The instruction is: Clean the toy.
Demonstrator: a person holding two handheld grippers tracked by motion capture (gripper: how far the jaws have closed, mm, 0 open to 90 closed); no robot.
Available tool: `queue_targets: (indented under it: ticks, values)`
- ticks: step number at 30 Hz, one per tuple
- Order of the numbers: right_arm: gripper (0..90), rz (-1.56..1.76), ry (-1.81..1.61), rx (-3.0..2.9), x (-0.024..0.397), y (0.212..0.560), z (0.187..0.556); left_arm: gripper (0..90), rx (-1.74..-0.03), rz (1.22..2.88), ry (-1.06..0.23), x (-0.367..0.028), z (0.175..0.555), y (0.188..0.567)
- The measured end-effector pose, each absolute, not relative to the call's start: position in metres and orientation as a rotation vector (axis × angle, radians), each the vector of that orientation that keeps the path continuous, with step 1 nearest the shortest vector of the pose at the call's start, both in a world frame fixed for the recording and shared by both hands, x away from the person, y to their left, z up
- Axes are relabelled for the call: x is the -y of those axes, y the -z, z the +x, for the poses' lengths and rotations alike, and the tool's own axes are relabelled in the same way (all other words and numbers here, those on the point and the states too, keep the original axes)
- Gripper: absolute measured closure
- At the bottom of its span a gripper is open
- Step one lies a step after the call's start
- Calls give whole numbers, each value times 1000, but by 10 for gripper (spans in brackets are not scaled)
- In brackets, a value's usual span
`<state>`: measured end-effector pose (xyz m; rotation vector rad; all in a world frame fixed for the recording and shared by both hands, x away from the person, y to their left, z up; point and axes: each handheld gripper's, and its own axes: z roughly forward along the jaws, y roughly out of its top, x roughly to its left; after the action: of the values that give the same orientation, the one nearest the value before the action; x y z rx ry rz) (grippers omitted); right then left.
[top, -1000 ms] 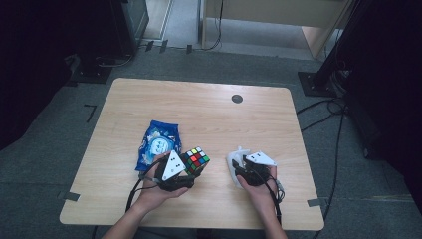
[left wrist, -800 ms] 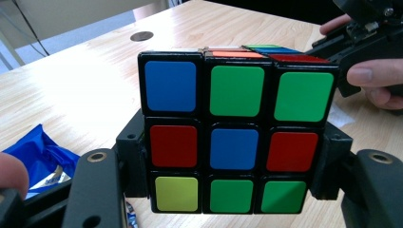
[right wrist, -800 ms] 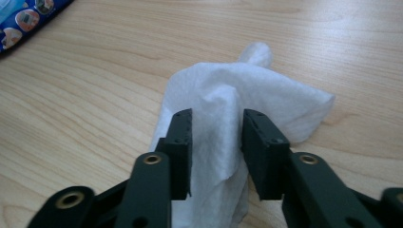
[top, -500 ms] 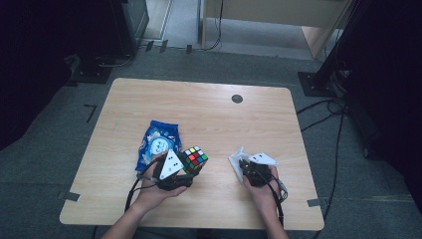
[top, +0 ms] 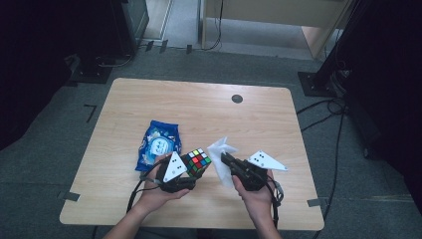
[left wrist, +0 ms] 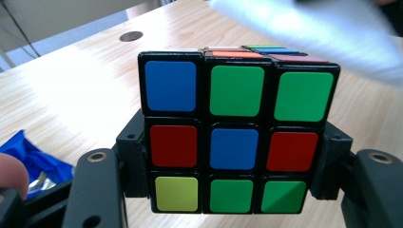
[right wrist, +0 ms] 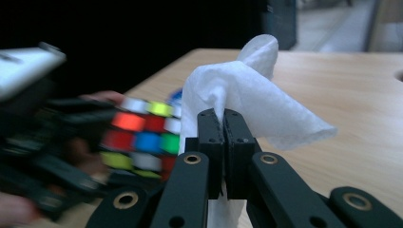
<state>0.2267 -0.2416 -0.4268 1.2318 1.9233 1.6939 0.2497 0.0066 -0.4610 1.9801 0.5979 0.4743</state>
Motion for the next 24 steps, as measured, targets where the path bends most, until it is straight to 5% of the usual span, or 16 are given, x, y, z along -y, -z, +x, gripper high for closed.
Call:
queue_targets:
  ticks: [11,24]
  values:
    - [884,1134,-1808,-2017,204,425,218,340,-514,1990,-447,7,236,460]
    - [885,1275,-1586,-1890,240,447,235,340,-550,1959,-443,-4,243,454]
